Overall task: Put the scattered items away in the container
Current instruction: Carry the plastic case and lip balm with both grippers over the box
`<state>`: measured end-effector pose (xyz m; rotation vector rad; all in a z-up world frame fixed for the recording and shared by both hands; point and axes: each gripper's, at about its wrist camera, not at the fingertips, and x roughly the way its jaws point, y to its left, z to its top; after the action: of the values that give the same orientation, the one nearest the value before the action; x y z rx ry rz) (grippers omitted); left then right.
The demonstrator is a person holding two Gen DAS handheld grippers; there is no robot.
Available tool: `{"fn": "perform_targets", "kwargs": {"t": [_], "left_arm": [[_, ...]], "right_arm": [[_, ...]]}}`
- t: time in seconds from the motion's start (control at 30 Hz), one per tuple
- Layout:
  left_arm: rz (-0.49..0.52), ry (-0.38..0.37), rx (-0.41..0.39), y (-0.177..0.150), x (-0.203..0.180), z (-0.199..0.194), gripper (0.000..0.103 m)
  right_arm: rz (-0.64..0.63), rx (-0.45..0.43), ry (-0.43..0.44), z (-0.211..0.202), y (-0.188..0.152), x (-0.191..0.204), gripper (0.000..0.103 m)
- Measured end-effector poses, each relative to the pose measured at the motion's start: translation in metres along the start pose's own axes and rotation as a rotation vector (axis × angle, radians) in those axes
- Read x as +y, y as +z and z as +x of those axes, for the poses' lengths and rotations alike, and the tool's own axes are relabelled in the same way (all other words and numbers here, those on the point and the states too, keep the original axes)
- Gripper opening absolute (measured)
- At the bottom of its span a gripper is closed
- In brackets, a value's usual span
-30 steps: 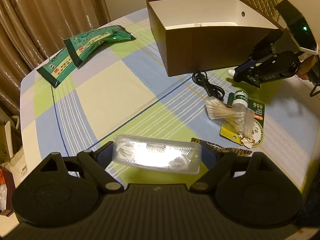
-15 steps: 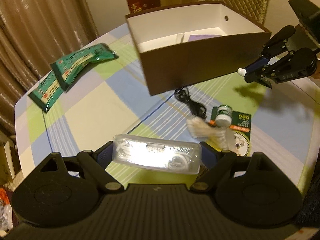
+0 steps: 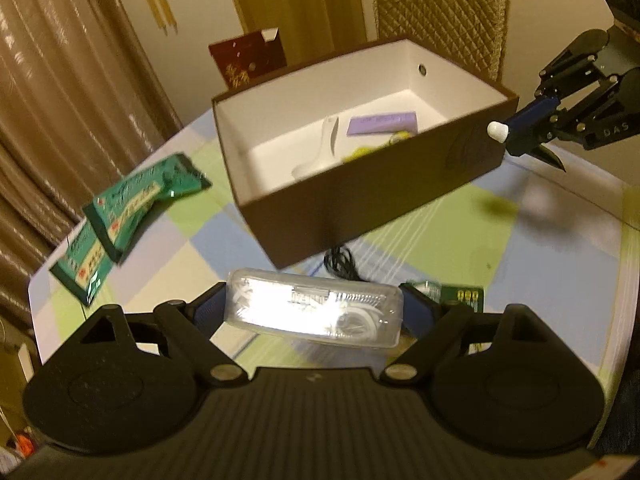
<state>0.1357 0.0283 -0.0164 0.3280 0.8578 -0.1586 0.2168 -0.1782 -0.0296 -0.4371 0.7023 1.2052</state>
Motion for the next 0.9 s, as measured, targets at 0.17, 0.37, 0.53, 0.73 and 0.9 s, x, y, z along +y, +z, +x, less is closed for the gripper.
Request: {"fn": "perform_targets", "kwargs": {"t": [0.17, 0.37, 0.53, 0.73, 0.9], "left_arm": [[0.029, 0.006, -0.034, 0.023, -0.003, 0.001, 0.086], [0.043, 0.006, -0.072, 0.048, -0.005, 0.005, 0.086], [0.060, 0.009, -0.096, 0.070, -0.003, 0.011, 0.086], [0.069, 0.009, -0.119, 0.098, 0.004, 0.023, 0.086], [0.066, 0.002, -0.121, 0.118, 0.010, 0.042, 0.086]], "right_arm": [[0.012, -0.049, -0.009, -0.016, 0.015, -0.015, 0.013], [0.009, -0.086, -0.031, -0.025, 0.029, -0.031, 0.013], [0.012, -0.109, -0.041, -0.027, 0.041, -0.045, 0.013], [0.020, -0.125, -0.055, -0.022, 0.057, -0.065, 0.013], [0.039, -0.125, -0.062, -0.011, 0.071, -0.087, 0.013]]}}
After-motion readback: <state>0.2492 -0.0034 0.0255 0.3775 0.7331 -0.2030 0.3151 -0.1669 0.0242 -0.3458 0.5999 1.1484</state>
